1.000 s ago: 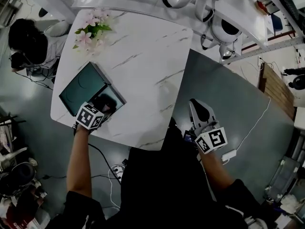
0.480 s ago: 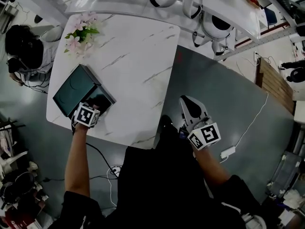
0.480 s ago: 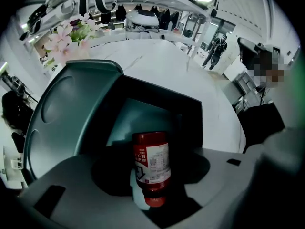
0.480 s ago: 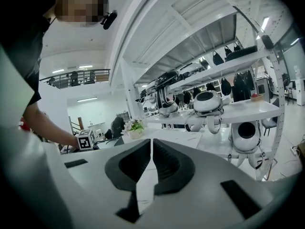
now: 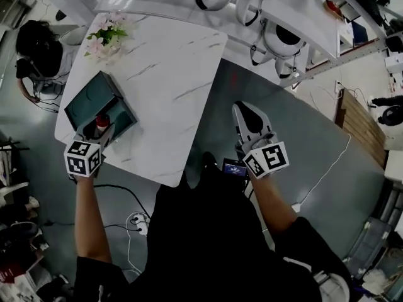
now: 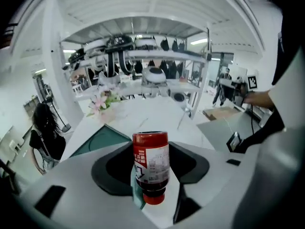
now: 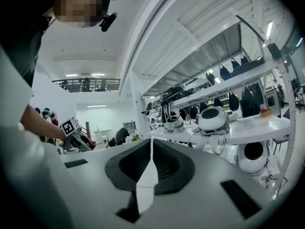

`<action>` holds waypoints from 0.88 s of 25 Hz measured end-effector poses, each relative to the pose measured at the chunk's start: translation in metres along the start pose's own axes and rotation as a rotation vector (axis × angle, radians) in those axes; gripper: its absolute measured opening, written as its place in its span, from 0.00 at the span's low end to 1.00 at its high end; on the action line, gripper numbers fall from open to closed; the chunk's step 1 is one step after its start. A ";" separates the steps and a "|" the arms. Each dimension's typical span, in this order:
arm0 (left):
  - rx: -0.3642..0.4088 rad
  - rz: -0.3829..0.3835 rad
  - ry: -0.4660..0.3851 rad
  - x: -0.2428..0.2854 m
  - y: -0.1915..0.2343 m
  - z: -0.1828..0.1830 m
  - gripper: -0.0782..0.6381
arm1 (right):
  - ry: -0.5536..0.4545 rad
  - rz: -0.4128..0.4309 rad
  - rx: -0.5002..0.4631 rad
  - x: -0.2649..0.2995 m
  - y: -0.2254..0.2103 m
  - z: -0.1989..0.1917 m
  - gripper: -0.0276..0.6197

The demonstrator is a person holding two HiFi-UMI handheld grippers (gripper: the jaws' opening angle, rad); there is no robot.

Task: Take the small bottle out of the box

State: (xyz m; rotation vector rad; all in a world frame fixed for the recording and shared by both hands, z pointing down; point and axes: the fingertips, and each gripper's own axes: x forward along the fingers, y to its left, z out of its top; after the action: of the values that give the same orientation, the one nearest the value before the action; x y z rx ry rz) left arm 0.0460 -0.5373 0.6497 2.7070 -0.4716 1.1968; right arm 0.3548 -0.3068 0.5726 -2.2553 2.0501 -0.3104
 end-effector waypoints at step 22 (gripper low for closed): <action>-0.336 0.522 -0.935 -0.251 -0.145 0.007 0.43 | -0.057 0.550 0.015 -0.017 0.115 0.024 0.10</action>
State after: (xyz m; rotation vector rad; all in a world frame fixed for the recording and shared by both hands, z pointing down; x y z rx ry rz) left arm -0.0585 -0.3468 0.4584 2.7298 -1.3863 -0.2127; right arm 0.2460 -0.3036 0.5249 -1.5724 2.5017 -0.2111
